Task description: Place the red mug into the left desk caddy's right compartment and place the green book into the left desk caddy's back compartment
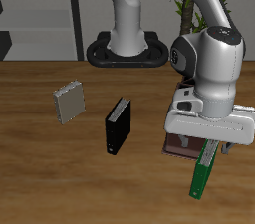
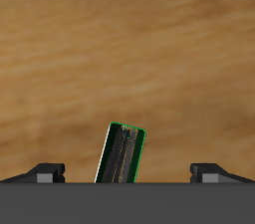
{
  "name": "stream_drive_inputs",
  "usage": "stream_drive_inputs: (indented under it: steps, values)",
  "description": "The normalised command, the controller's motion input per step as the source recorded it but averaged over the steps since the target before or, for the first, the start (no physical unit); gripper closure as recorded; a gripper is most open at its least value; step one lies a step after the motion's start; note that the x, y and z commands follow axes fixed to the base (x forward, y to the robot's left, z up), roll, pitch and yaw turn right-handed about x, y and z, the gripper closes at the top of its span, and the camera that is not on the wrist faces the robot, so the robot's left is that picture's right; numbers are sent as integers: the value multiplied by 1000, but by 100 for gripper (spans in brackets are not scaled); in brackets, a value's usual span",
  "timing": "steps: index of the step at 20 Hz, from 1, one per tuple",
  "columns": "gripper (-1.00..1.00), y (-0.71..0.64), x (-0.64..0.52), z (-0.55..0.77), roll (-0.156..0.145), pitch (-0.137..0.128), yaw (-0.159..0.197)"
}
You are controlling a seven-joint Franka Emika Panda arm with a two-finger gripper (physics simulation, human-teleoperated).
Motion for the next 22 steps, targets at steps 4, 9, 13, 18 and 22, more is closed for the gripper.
stream_drive_inputs:
  steps: [4, 9, 13, 18, 22]
  values:
    - [-100, 71, 1, -154, 13, 0, -28]
    - [-100, 48, 18, -178, 11, -13, -19]
    - [-100, -22, -15, -238, -3, 2, -27]
    - [-100, -83, 72, -253, -18, 25, -11]
    - [-100, 43, -17, -242, 25, 38, -6]
